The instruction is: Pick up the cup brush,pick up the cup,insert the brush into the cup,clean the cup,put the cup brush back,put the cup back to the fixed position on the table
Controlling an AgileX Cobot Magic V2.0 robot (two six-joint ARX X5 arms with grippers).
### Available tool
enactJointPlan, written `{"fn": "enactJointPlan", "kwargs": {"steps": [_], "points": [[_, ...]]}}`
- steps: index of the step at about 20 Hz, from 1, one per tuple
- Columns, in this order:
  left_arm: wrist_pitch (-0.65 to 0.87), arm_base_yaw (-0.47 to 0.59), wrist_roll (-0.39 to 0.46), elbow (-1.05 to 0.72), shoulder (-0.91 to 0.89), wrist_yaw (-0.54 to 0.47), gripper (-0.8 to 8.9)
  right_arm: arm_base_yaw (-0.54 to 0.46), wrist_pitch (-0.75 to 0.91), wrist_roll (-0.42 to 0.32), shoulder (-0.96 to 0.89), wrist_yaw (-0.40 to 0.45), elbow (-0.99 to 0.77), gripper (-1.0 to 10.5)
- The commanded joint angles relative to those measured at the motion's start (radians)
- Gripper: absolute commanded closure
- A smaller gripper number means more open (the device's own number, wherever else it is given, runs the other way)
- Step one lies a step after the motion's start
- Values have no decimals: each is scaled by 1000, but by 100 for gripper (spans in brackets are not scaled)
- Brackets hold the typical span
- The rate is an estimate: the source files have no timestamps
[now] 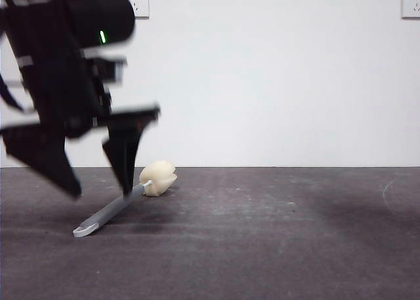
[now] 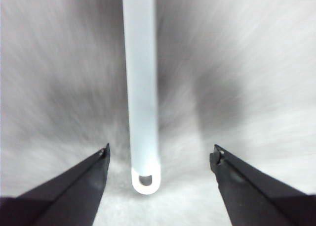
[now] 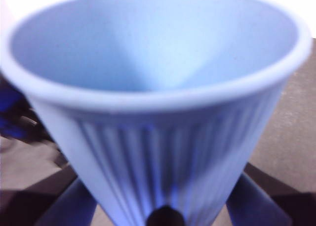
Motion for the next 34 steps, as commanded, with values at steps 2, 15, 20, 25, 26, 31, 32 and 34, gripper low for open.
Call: {"fn": "enactJointPlan", "kwargs": {"steps": [2, 15, 20, 25, 26, 31, 32, 34], "points": [[-60, -1, 68, -5, -177, 2, 467, -32, 301, -53, 104, 82, -166, 964], [-329, -74, 110, -5, -707, 51, 468, -211, 1154, -97, 855, -21, -283, 964], [-388, -80, 114, -5, -743, 51, 468, -274, 1302, -97, 1001, -106, -283, 964], [-394, -80, 117, -5, -743, 51, 468, -321, 1372, -120, 1056, -142, -279, 964], [-394, -80, 117, -5, -743, 51, 468, -330, 1375, -130, 1056, -173, -276, 964], [-395, -80, 117, -5, -743, 50, 468, -367, 1373, -130, 1084, -235, -274, 964], [-395, -80, 117, -5, -743, 50, 468, -372, 1366, -129, 1096, -236, -274, 964], [-395, -80, 117, -5, -743, 50, 468, -372, 1328, -129, 1105, -270, -274, 963]]}}
